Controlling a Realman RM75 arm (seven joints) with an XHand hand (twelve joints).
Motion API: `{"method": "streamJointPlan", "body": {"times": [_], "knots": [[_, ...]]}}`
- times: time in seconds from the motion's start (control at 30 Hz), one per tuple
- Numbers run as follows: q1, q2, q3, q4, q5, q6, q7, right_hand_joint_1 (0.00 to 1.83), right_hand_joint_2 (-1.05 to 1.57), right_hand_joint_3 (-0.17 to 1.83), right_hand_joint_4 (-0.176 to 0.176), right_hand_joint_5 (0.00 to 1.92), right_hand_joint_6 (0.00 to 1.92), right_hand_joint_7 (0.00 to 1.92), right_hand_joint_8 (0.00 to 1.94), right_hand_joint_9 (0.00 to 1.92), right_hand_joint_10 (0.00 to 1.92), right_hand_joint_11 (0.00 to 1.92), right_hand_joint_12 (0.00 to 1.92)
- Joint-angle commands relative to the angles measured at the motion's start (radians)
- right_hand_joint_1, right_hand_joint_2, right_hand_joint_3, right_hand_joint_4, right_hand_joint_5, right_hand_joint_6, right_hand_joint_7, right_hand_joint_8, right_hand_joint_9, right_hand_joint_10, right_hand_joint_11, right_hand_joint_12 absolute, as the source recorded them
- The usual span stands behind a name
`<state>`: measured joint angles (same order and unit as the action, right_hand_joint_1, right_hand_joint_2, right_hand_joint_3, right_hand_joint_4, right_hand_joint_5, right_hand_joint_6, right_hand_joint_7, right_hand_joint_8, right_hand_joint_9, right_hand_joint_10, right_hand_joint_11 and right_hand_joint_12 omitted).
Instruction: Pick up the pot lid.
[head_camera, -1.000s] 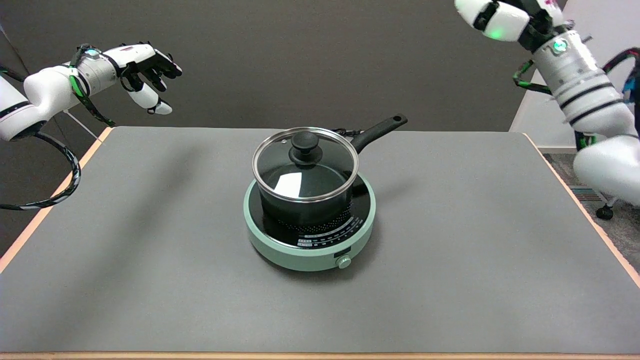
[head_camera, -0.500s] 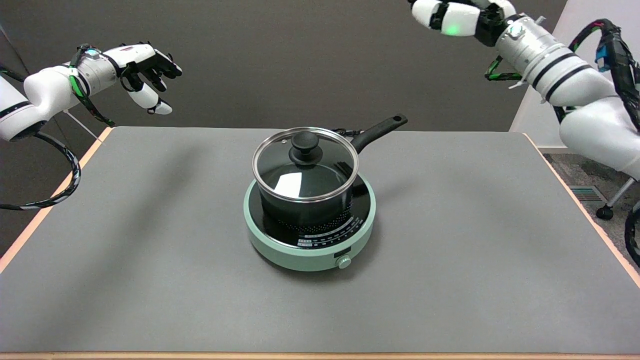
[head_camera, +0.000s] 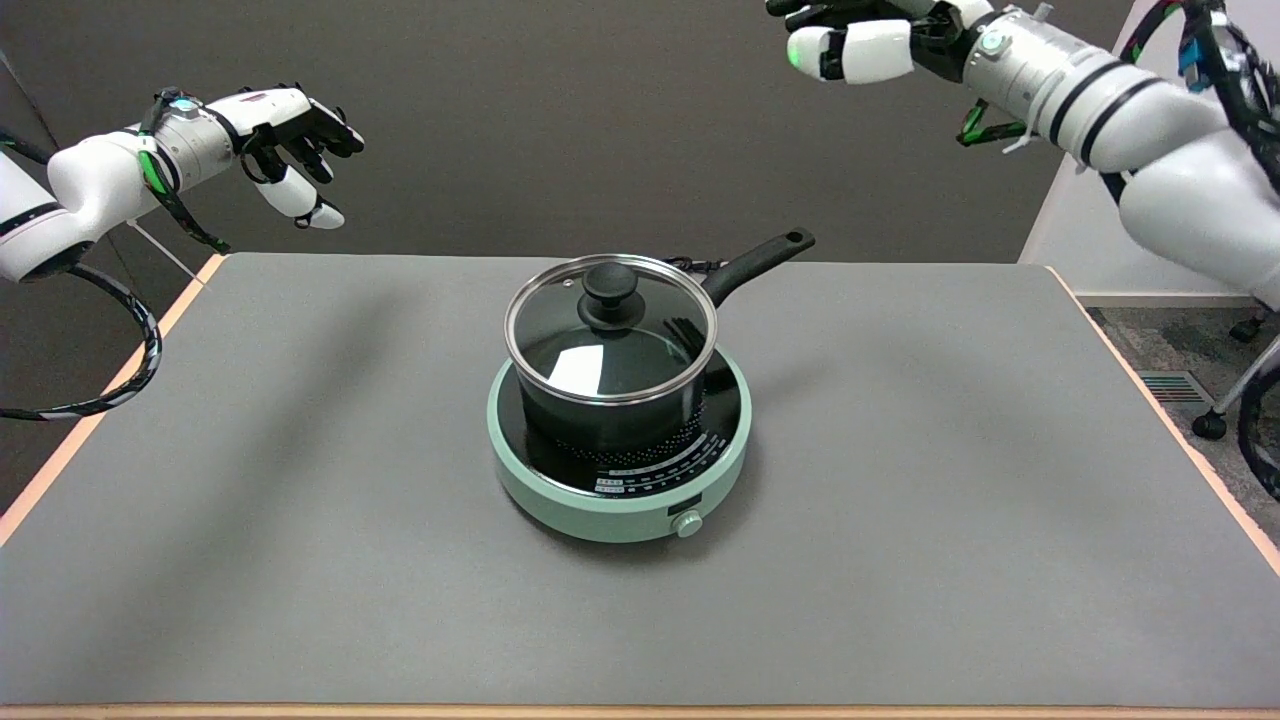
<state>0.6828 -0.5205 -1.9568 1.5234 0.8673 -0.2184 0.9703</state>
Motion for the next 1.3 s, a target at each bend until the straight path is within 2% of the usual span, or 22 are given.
{"method": "streamJointPlan", "body": {"times": [0.03,0.17,0.2,0.23,0.4,0.53,0.63,0.67,0.87,1.03,1.3], "knots": [[0.509,-0.107,-0.244,0.0,0.444,-0.652,-0.725,0.76,0.58,1.0,0.046,0.38,0.18,0.33,0.15,0.36,0.21,0.23,0.48],[0.555,-0.127,-0.286,0.04,0.451,-0.66,-0.759,0.76,0.6,1.0,0.03,0.36,0.17,0.32,0.15,0.35,0.2,0.22,0.47],[0.65,-0.101,-0.427,0.198,0.477,-0.727,-0.737,0.76,0.6,1.0,0.027,0.37,0.18,0.33,0.15,0.37,0.21,0.22,0.47],[0.566,-0.139,-0.283,0.044,0.448,-0.664,-0.797,0.76,0.6,1.0,0.026,0.37,0.18,0.33,0.15,0.37,0.21,0.22,0.47],[0.592,-0.154,-0.285,0.123,0.499,-0.704,-0.882,0.72,0.62,1.05,0.033,0.39,0.2,0.42,0.16,0.42,0.28,0.24,0.56],[0.617,-0.162,-0.28,0.155,0.61,-0.713,-0.936,0.72,0.62,1.04,0.045,0.42,0.22,0.49,0.17,0.49,0.32,0.29,0.59],[0.62,-0.165,-0.286,0.183,0.626,-0.7,-0.986,0.75,0.63,0.99,0.045,0.43,0.24,0.53,0.2,0.54,0.33,0.33,0.6],[0.612,-0.171,-0.281,0.171,0.616,-0.694,-1.001,0.79,0.64,0.94,0.042,0.44,0.23,0.54,0.21,0.57,0.31,0.35,0.59],[0.636,-0.189,-0.419,0.216,0.416,-0.661,-1.019,0.81,0.58,0.97,0.023,0.39,0.18,0.54,0.22,0.57,0.35,0.34,0.63],[0.619,-0.195,-0.493,0.224,0.301,-0.562,-1.019,0.72,0.56,0.92,0.027,0.39,0.18,0.52,0.23,0.56,0.35,0.34,0.61],[0.534,-0.211,-0.528,0.208,0.116,-0.5,-1.011,0.61,0.53,0.88,0.04,0.38,0.18,0.46,0.22,0.52,0.34,0.32,0.56]]}}
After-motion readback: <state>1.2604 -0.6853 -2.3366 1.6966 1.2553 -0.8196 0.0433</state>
